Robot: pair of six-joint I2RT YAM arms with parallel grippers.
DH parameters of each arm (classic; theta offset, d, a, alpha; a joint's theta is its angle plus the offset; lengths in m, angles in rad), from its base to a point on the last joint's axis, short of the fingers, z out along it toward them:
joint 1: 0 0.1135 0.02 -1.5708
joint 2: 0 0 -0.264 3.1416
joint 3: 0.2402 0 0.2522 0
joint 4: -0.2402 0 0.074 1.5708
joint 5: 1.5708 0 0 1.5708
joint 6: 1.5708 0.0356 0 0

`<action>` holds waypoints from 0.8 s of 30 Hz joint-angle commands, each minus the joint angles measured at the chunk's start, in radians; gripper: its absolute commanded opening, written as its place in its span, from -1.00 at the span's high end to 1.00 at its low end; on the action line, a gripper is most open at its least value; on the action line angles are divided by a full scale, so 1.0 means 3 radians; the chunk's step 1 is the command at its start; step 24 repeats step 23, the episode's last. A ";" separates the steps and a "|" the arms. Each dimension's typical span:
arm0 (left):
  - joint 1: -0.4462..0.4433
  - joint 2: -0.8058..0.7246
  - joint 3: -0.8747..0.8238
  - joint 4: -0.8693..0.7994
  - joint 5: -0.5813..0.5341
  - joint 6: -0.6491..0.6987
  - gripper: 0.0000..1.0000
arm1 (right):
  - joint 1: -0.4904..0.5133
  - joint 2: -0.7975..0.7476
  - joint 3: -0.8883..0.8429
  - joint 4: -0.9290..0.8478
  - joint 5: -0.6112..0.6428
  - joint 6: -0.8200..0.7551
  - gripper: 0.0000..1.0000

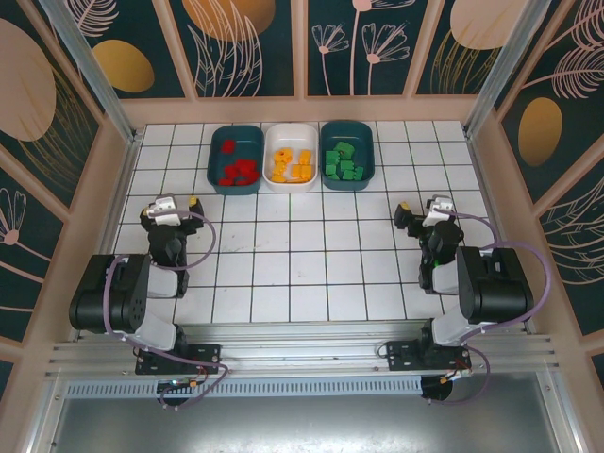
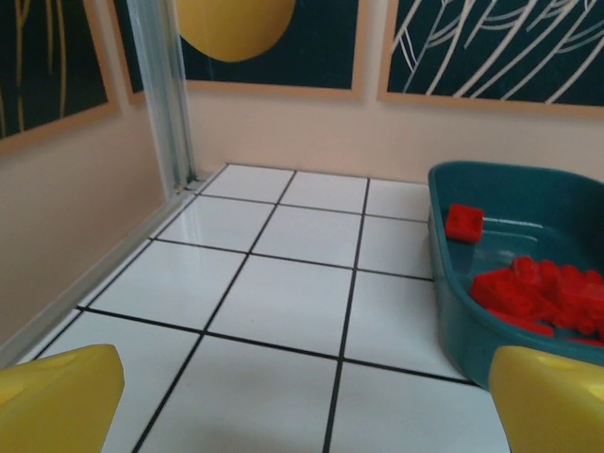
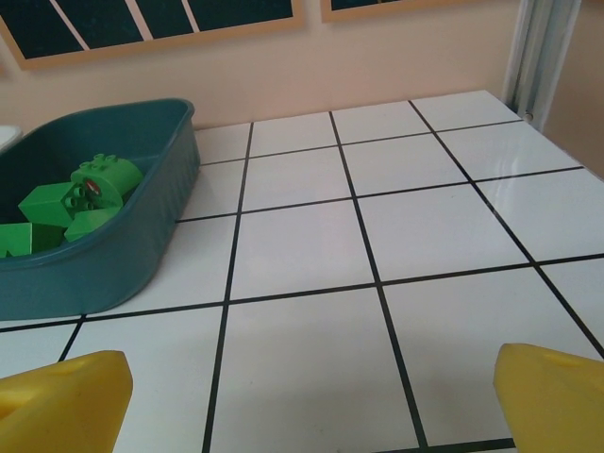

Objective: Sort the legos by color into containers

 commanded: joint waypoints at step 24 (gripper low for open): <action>0.0016 -0.0042 0.0008 -0.0092 0.0225 -0.0017 -0.97 | -0.0001 0.0016 0.0039 0.0071 0.0000 0.0033 -0.98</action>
